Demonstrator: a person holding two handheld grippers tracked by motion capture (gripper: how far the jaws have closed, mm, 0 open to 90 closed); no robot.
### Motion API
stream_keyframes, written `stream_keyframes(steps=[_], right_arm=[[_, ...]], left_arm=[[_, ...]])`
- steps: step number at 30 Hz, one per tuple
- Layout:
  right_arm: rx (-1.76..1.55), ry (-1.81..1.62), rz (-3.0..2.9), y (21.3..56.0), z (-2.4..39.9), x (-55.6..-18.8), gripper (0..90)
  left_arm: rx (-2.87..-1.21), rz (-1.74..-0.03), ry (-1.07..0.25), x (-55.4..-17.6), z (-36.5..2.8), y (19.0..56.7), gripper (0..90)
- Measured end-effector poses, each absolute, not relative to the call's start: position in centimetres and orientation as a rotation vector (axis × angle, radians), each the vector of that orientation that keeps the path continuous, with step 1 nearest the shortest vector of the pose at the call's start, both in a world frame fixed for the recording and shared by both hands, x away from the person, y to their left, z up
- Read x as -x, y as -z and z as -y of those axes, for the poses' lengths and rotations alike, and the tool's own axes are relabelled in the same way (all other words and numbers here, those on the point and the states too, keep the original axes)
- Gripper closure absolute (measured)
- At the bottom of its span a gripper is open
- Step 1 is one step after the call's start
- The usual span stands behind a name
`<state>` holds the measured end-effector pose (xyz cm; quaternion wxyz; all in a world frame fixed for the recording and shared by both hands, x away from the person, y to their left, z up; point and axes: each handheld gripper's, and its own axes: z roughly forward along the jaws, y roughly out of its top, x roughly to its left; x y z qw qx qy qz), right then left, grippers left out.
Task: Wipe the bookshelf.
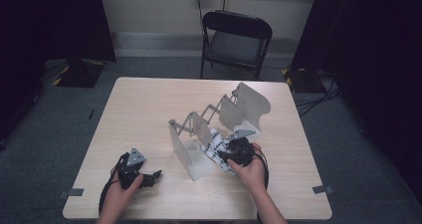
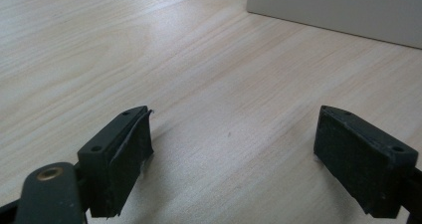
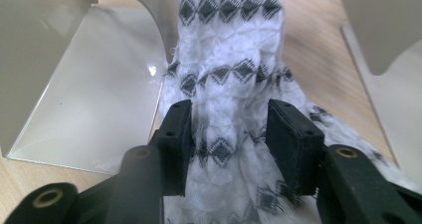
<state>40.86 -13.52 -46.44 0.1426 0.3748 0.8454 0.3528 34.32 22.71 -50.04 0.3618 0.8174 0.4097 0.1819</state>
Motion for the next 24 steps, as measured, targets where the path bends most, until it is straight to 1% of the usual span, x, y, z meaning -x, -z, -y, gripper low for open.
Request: stream_keyframes(steps=[2, 3, 4, 5, 7, 9, 14, 16, 17, 18, 19, 21, 23, 24], right_arm=[[-1.079, -1.032, -2.436, 46.2, 13.8, -40.8, 49.2], [-1.083, -1.029, -2.443, 46.2, 14.0, -40.8, 44.8], [-1.083, -1.029, -2.443, 46.2, 14.0, -40.8, 44.8], [-1.066, -1.013, -2.466, 46.6, 14.2, -40.8, 40.4], [-1.050, -1.012, -2.486, 47.0, 14.2, -40.7, 37.5], [-1.047, -0.978, -2.488, 47.4, 14.2, -40.8, 35.5], [-1.067, -0.941, -2.507, 48.5, 14.0, -41.1, 36.0], [-1.066, -0.941, -2.491, 48.6, 13.8, -40.9, 40.0], [-1.067, -0.941, -2.485, 48.5, 13.8, -40.9, 44.6], [-1.067, -0.941, -2.485, 48.5, 13.8, -40.9, 44.6], [-1.069, -0.944, -2.475, 48.5, 13.8, -40.6, 55.1], [-1.069, -0.945, -2.476, 48.4, 13.7, -40.5, 65.2], [-1.083, -0.929, -2.478, 48.3, 13.7, -40.4, 68.3], [-1.083, -0.929, -2.478, 48.3, 13.7, -40.4, 68.3]], left_arm=[[-2.106, -1.054, -0.471, -34.3, -22.7, 50.0, 14.7], [-2.106, -1.053, -0.471, -34.3, -22.7, 50.0, 14.7], [-2.106, -1.053, -0.471, -34.3, -22.7, 50.0, 14.7], [-2.106, -1.054, -0.471, -34.3, -22.7, 50.0, 14.7], [-2.106, -1.052, -0.470, -34.3, -22.7, 50.0, 14.7], [-2.108, -1.051, -0.470, -34.3, -22.7, 50.0, 14.7], [-2.111, -1.050, -0.469, -34.3, -22.7, 50.0, 14.7], [-2.107, -1.050, -0.468, -34.3, -22.7, 50.0, 14.7], [-2.110, -1.048, -0.469, -34.3, -22.7, 50.0, 14.7], [-2.110, -1.048, -0.469, -34.3, -22.7, 50.0, 14.7], [-2.111, -1.048, -0.470, -34.3, -22.7, 50.0, 14.7], [-2.115, -1.046, -0.469, -34.2, -22.7, 50.0, 14.7], [-2.112, -1.043, -0.469, -34.2, -22.7, 50.0, 14.7], [-2.112, -1.043, -0.469, -34.2, -22.7, 50.0, 14.7]])
